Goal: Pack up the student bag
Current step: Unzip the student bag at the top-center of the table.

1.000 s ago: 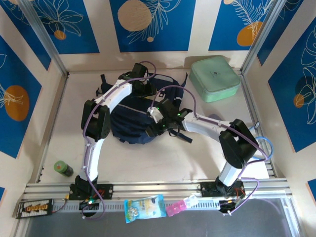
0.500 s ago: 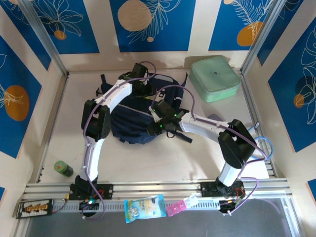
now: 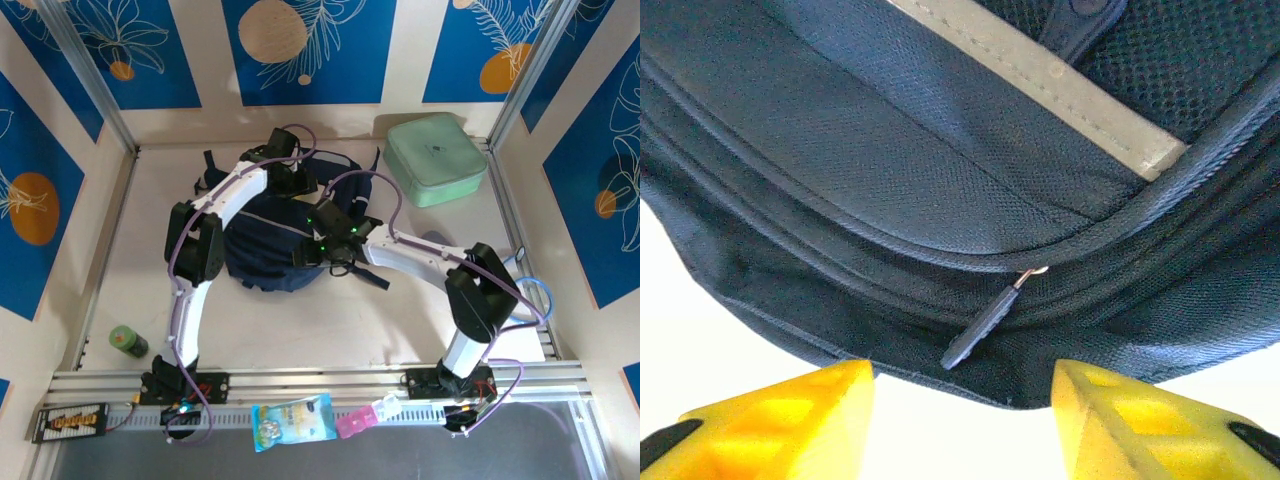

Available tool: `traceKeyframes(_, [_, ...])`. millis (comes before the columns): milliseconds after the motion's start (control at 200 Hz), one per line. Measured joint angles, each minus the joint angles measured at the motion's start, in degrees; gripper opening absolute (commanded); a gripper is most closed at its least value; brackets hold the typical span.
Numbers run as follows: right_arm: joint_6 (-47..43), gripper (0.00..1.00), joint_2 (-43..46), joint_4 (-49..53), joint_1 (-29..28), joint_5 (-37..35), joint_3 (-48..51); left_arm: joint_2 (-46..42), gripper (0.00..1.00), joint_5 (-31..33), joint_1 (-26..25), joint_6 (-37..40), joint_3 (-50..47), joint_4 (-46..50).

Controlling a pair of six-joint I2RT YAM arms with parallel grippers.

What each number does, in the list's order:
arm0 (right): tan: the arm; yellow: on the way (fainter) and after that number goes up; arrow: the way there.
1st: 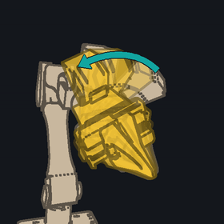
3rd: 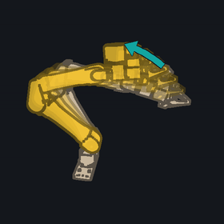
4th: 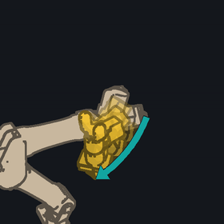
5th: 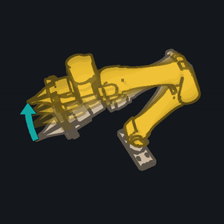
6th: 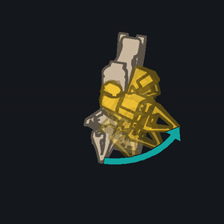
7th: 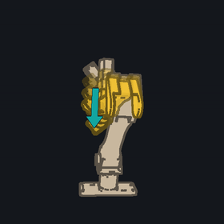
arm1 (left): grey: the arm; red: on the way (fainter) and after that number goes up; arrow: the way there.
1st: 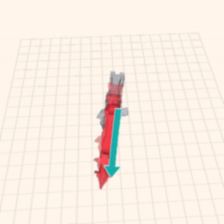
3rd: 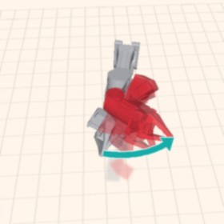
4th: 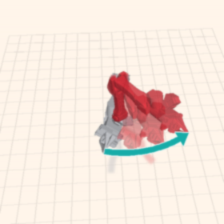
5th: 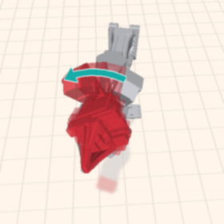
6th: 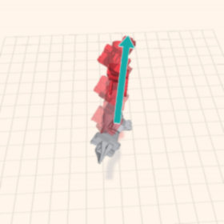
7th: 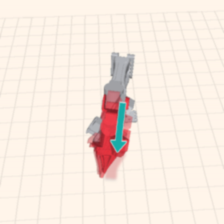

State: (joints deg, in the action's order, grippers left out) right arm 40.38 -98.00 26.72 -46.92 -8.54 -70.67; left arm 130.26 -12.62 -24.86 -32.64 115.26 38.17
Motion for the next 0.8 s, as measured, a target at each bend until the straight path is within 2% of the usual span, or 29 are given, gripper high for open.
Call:
traceKeyframes(285, [2.43, 0.26, -4.79, 2.89, -0.83, -2.03, -4.52, 0.11, 0.47, -0.33, 0.00, 0.00, 0.22, 0.07])
traceKeyframes(450, [3.28, 0.20, -5.75, 4.83, -1.14, -3.23, -5.70, 0.26, 0.47, -0.39, 0.00, 0.00, 0.42, 0.24])
traceKeyframes(620, [3.63, 0.07, -6.08, 6.34, -1.73, -4.59, -6.16, 0.33, 0.47, -0.39, 0.09, 0.00, 0.50, 0.26])
traceKeyframes(720, [2.23, 0.04, -6.03, 5.16, -1.99, -4.44, -5.77, 0.33, 0.47, -0.37, 0.09, 0.00, 0.52, 0.24])
traceKeyframes(800, [-0.31, 0.03, -5.09, 0.48, -2.49, -2.82, -3.06, 0.42, 0.47, -0.37, 0.15, 0.00, 0.52, 0.17])
